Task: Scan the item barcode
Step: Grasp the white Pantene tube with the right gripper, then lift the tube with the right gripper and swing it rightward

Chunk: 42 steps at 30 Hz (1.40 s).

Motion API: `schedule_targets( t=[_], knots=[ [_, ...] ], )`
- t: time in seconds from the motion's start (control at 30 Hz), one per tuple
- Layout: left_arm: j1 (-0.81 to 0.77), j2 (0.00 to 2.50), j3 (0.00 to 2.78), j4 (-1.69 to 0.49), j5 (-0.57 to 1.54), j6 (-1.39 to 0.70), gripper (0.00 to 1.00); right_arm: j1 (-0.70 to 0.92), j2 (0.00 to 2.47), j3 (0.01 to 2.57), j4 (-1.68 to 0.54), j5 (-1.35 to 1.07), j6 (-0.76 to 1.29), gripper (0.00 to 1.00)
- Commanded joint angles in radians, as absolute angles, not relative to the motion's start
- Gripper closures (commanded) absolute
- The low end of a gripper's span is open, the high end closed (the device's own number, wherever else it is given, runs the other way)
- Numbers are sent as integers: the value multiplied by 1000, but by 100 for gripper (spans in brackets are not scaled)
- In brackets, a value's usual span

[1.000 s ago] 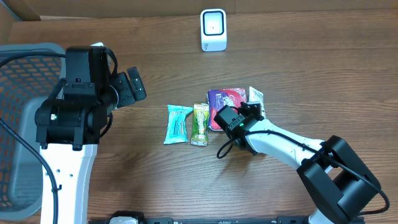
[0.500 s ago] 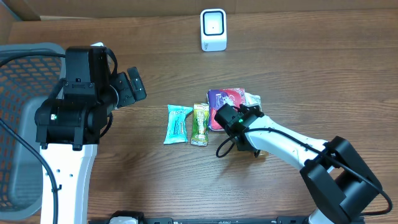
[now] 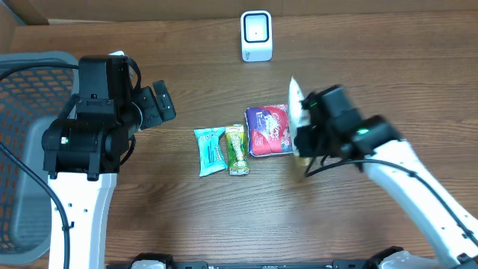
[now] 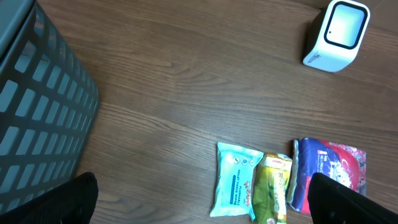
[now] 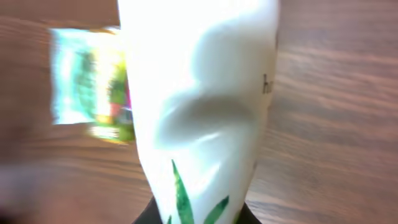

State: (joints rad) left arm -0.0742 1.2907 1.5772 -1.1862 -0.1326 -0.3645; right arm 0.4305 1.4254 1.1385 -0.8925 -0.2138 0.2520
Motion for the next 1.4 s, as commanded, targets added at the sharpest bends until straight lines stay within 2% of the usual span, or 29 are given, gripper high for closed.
schedule_targets(
  t=[0.0,0.13,0.47,0.57,0.67,0.83,1.07,1.37],
  knots=[
    [-72,1296,1585,-1186,-145,-374,0,356,1415,1172,-859,-593,108,96],
    [-72,1296,1585,-1186,-145,-374,0,323,1441,1172,-818,-834,43,96],
    [-72,1296,1585,-1186,-145,-374,1,322,1484,1172,-613,-1271,44,96],
    [-72,1296,1585,-1186,-145,-374,1,318,1484,1172,-512,-1401,111,96],
    [-72,1296,1585,-1186,-145,-374,0,310,1484,1172,-415,-1408,235,96],
    [-72,1296,1585,-1186,-145,-374,0,307,1484,1172,-372,-1398,258,96],
    [-72,1296,1585,-1186,-145,-374,0,308,1484,1172,-465,-1271,173,96],
    [-72,1296,1585,-1186,-145,-374,0,308,1484,1172,-553,-1285,76,96]
  ],
)
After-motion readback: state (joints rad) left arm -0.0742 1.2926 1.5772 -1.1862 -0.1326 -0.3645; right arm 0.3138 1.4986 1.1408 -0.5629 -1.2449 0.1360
